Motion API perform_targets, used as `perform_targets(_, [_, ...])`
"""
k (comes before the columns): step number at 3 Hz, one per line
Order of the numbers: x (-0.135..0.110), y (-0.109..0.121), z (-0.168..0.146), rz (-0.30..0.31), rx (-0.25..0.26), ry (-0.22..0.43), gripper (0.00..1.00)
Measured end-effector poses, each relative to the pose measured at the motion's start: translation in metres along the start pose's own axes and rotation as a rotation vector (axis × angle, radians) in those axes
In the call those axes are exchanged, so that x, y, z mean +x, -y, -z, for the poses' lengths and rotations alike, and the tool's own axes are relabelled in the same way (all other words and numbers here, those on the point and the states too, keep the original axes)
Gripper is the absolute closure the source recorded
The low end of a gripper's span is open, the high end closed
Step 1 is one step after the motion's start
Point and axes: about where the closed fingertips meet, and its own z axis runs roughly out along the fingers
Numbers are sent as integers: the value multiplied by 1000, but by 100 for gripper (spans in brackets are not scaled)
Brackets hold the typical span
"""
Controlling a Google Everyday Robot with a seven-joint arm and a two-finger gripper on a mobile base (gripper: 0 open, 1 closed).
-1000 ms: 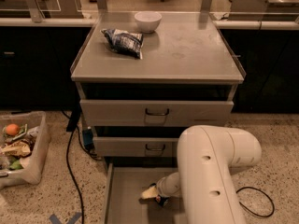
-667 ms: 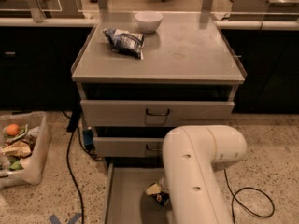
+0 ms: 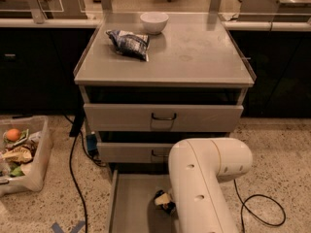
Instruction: Pick pepsi can from bottom drawer and place on counter
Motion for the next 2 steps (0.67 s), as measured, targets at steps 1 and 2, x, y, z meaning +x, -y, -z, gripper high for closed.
perform_targets(1, [10, -24, -3, 24, -59, -36, 0])
perform_targets(2, [18, -26, -18, 26, -56, -64, 0])
